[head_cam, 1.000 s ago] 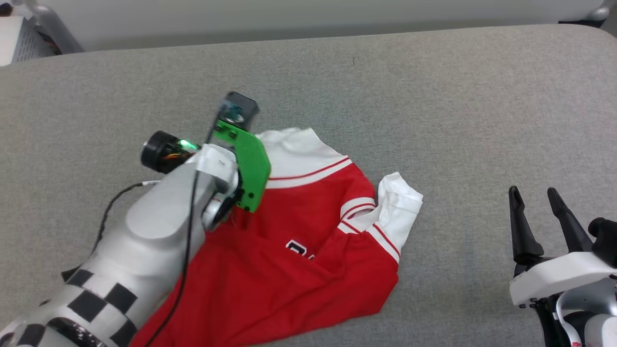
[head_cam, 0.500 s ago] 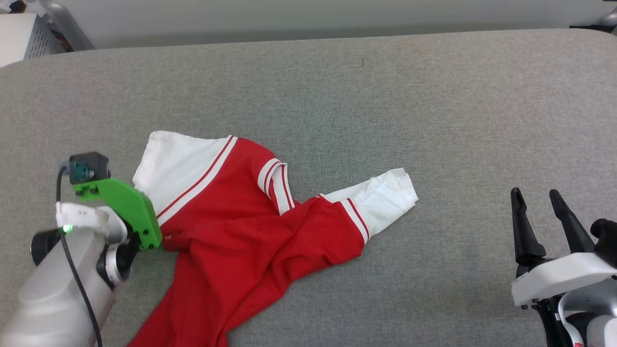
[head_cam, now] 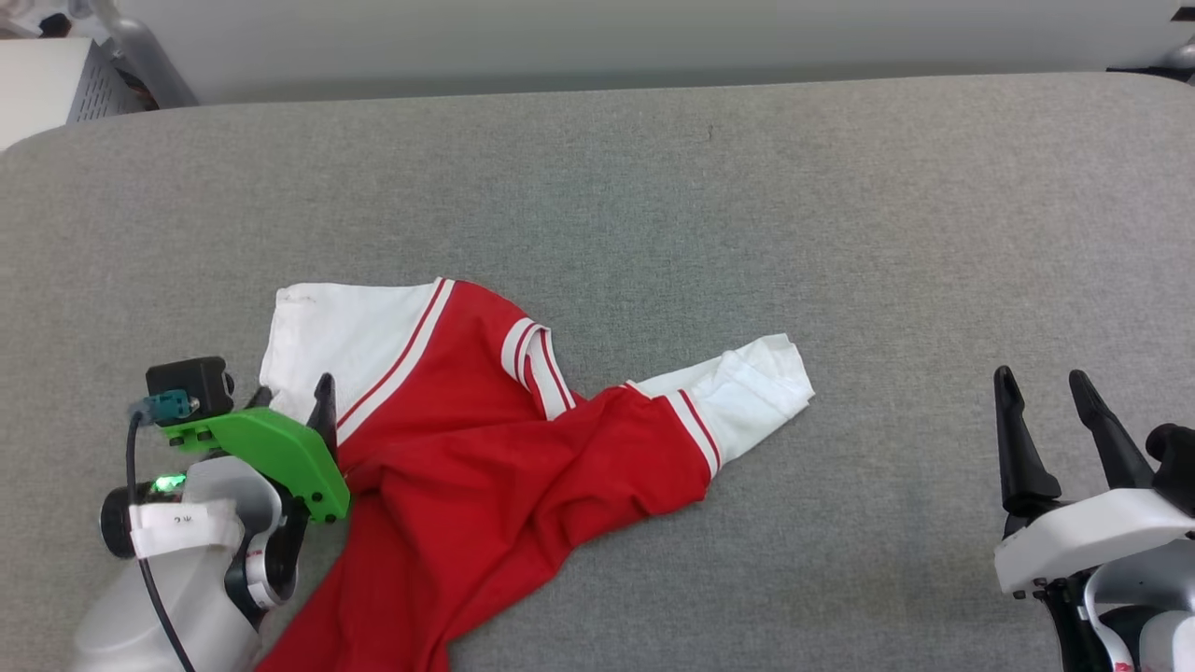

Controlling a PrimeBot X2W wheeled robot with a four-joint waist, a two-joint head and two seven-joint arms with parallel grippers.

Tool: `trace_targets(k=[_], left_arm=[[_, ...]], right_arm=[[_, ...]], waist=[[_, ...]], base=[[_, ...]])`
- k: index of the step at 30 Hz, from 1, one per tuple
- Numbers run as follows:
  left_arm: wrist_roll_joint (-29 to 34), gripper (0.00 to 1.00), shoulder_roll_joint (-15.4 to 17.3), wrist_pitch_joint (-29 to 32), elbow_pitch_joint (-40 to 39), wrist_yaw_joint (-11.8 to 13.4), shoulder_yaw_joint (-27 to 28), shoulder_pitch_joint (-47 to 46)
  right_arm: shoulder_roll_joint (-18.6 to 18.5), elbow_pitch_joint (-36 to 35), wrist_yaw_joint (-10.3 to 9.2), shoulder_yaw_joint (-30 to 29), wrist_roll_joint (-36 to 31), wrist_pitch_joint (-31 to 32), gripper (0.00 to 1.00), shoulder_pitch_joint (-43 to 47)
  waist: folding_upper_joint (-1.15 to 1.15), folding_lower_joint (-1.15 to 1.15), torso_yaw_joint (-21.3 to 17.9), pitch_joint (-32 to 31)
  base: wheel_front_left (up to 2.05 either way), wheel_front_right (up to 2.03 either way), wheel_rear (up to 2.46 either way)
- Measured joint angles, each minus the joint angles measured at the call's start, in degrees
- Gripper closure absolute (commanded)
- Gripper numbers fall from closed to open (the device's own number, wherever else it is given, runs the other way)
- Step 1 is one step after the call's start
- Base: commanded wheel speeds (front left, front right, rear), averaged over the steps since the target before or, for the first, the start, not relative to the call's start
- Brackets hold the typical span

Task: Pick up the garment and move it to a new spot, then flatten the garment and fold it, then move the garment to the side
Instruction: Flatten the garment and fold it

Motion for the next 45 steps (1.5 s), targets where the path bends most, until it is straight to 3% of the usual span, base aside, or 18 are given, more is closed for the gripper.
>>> trace_targets(k=[8,17,22,36,45], left_arm=[[7.0,0.00,1.0,-10.0,-9.7,4.1,-0.3,2.4],[14.5,0.00,1.8,-12.3,-23.8,8.8,0.8,7.8],[16.8,0.00,1.9,-12.3,-29.2,10.7,1.1,11.0],[17.8,0.00,-0.8,-12.2,-33.7,11.8,0.0,11.7],[19.2,0.00,-3.7,-12.3,-33.8,11.5,1.4,11.1]], right_arm=[[0.0,0.9,-0.01,0.0,-0.2,2.1,0.00,0.2],[-0.3,3.8,0.00,-0.2,0.3,4.1,0.00,1.2],[-2.9,7.3,0.00,0.7,4.0,6.5,0.00,1.2],[-14.1,14.6,-0.01,7.1,15.2,29.0,0.00,-8.9],[-19.1,18.3,-0.01,14.8,18.3,34.6,0.00,-20.0]], waist=[[0.00,0.00,1.1,-2.9],[0.00,0.00,2.5,-4.9],[0.00,0.00,3.4,-5.4],[0.00,0.00,8.1,-1.9],[0.00,0.00,12.4,1.6]], base=[[0.00,0.00,0.00],[0.00,0.00,0.00],[0.00,0.00,0.00],[0.00,0.00,0.00],[0.00,0.00,0.00]])
